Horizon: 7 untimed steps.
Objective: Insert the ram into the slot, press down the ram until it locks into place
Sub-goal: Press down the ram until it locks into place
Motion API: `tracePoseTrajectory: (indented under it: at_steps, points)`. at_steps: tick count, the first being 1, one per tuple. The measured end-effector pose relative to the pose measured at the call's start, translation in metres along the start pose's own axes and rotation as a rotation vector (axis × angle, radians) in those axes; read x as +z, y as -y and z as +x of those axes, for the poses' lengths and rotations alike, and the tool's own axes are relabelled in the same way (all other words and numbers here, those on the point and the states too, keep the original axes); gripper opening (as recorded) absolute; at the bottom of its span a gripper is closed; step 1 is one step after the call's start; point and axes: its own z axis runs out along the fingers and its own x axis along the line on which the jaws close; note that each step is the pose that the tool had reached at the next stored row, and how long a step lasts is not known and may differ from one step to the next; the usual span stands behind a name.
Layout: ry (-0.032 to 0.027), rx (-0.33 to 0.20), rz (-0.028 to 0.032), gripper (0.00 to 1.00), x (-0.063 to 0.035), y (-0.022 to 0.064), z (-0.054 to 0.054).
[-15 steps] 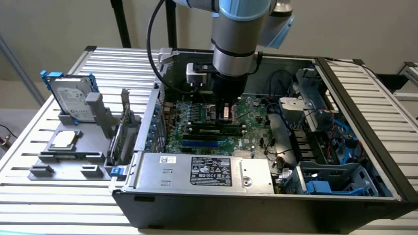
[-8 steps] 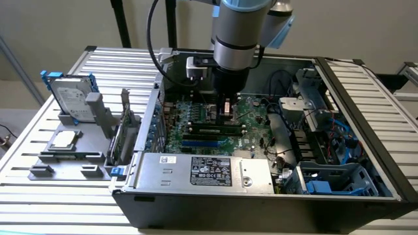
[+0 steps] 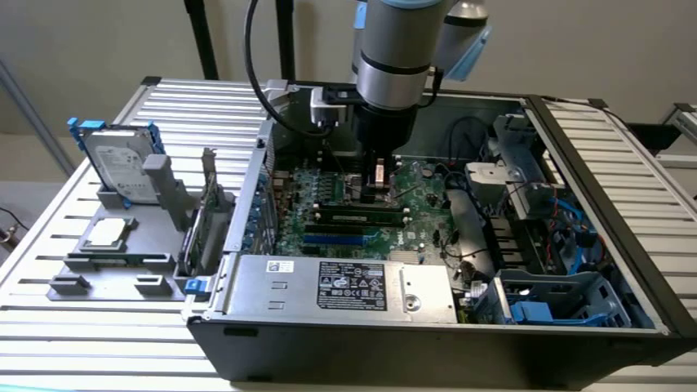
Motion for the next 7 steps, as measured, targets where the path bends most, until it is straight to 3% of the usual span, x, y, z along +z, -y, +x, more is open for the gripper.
tracePoseTrajectory:
  at_steps: [7]
  points:
    - [0.0000, 0.000, 0.0000, 0.10, 0.0000, 0.0000, 0.0000]
